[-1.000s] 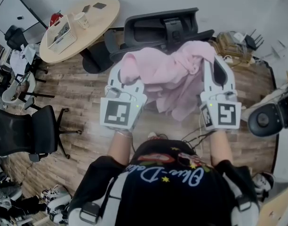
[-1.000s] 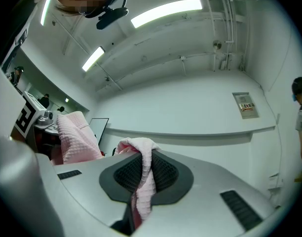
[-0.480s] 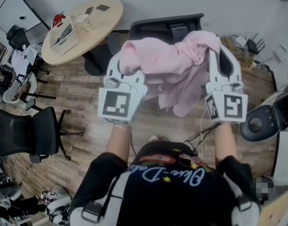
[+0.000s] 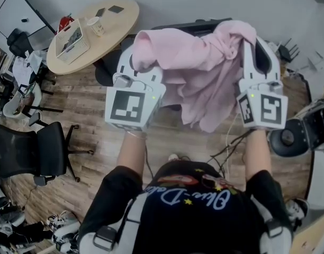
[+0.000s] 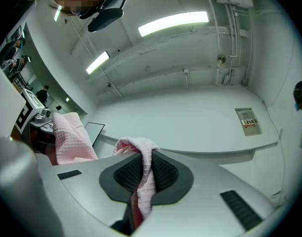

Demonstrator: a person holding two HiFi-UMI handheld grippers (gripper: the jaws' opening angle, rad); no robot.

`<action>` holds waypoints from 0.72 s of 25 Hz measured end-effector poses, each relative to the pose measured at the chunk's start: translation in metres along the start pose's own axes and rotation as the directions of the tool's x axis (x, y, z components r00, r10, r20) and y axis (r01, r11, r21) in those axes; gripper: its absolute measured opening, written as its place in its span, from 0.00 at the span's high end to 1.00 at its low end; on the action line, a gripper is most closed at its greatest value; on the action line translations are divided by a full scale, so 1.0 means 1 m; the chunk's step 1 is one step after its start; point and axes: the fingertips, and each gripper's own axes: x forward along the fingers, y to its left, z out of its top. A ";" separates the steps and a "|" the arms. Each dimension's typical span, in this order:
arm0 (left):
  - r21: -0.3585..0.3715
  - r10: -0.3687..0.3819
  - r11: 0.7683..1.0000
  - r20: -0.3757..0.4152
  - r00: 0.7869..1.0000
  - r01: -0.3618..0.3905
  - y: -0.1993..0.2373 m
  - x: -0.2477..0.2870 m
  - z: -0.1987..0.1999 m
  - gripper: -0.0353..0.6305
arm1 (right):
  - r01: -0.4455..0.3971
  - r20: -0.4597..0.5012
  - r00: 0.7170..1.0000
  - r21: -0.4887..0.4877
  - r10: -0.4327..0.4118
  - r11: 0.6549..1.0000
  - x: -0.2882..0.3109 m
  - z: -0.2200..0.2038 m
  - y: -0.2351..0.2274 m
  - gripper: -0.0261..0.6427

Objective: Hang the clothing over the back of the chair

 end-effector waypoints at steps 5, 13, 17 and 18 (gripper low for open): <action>0.005 0.001 1.000 0.028 1.000 -0.001 0.015 0.018 0.016 0.87 | 0.005 0.043 0.999 -0.027 -0.003 1.000 0.025 0.016 -0.009 0.92; 0.052 -0.007 0.999 0.024 1.000 0.006 0.044 0.044 0.026 0.87 | 0.007 0.067 0.998 -0.036 -0.004 0.999 0.067 0.028 -0.018 0.92; 0.060 0.001 0.998 0.016 1.000 -0.002 0.057 0.054 0.031 0.87 | 0.014 0.073 0.997 -0.043 -0.011 0.999 0.086 0.032 -0.023 0.92; 0.066 0.004 0.998 0.012 1.000 -0.005 0.061 0.056 0.032 0.87 | 0.016 0.070 0.997 -0.047 -0.013 0.999 0.091 0.033 -0.024 0.92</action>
